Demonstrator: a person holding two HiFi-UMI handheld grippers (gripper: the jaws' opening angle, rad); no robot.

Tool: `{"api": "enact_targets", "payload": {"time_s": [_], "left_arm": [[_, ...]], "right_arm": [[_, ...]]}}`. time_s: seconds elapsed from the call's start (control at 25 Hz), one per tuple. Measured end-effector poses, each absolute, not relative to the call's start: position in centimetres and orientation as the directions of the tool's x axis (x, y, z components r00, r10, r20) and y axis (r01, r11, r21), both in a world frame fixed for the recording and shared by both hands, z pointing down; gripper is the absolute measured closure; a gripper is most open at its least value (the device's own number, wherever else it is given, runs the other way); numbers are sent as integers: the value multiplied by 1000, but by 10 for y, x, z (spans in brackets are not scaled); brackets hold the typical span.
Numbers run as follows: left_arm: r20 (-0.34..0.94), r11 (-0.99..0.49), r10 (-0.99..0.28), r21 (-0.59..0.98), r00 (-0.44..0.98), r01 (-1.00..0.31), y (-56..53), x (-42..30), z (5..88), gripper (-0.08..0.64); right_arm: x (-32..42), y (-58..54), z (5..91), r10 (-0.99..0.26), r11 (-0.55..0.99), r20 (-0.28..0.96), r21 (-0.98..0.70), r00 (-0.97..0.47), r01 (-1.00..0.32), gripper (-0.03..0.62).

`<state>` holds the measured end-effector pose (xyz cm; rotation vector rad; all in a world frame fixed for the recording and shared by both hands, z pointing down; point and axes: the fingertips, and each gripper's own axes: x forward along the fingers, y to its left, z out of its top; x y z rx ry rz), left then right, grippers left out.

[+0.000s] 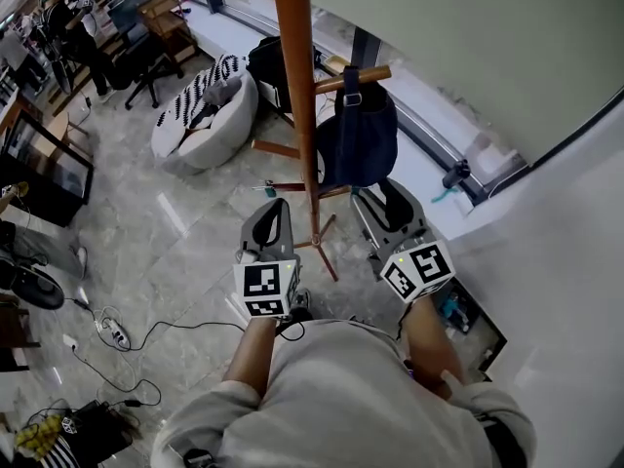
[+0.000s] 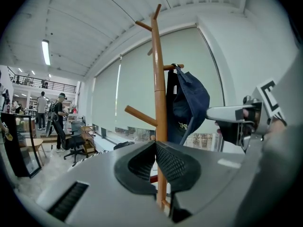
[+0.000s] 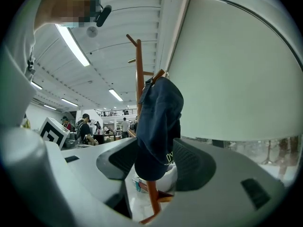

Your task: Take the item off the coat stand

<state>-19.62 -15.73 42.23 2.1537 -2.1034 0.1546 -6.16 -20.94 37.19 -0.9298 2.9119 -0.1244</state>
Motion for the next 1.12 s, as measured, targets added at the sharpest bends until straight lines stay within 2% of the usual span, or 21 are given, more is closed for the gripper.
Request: {"api": "enact_targets", "payload": {"time_s": [0.28,0.4,0.52,0.72,1.12], "left_arm": [[142,-27,-989,44,33,-999,-164,-203,420,549],[141,-48,-989,32,52,-998,-166,-202,420,549],[142,-60,-988,33,64,-998,-170,-198,423,549],[143,-80,-986,31,84,-996,-175,-190,424,549],[144,-128,-981,34,131,-991,-183,-176,425,549]], "right_arm": [[-76,-216,365,-585,811,-56,-56,-809,-583,369],[-77,-212,360,-595,801,-62,34,-801,-597,486],[-80,-210,360,-582,802,-57,126,-811,-584,535],[-79,-208,356,-577,783,-55,248,-815,-571,554],[-75,-208,344,-594,756,-78,284,-801,-589,560]]}}
